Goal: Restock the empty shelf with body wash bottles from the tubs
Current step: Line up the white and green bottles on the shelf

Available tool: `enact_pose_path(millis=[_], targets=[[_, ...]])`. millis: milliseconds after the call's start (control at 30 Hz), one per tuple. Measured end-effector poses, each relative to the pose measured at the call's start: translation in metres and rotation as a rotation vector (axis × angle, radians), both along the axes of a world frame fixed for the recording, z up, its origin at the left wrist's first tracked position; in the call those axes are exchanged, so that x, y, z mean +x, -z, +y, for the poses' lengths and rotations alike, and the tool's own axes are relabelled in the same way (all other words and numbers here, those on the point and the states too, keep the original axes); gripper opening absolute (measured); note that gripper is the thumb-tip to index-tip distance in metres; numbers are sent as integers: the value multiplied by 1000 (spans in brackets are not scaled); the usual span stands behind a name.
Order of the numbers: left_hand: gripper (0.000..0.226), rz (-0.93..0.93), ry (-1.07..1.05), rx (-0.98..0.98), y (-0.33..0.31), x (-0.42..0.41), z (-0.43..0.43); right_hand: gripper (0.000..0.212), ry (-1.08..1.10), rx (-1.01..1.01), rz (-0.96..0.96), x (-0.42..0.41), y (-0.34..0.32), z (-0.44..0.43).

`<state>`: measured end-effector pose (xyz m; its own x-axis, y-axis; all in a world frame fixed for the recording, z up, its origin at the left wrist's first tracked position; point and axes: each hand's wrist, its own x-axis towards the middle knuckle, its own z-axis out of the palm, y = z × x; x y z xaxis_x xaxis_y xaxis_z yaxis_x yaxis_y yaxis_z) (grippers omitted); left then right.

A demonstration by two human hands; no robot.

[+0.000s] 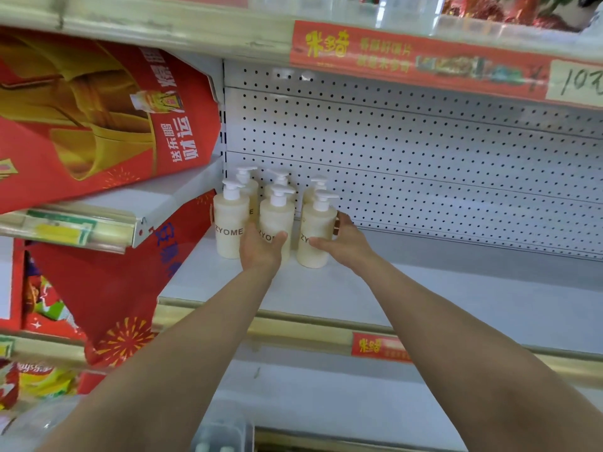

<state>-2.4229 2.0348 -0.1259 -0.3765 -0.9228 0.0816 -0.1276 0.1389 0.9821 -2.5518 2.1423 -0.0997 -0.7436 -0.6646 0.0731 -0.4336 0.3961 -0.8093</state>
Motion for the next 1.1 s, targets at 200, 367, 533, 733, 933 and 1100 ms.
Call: enact_pose_path(millis=[200,367,533,733,933,1100], targets=[[63,-168,85,-225,-34,57,9,83,186,65,331,50,-32,17],[71,-255,63,-435,-68,122,5,72,60,162,585,119,-63,22],[57,-388,8,-598,-87,190,3,66,30,226,687,190,-81,22],[60,-460,-56,-601,-72,255,1,65,9,239,622,256,-67,22],[56,-510,-17,-565,-16,301,-9,66,-3,262,415,297,-17,22],[55,-611,46,-425,62,333,-11,61,-34,350,226,321,53,26]])
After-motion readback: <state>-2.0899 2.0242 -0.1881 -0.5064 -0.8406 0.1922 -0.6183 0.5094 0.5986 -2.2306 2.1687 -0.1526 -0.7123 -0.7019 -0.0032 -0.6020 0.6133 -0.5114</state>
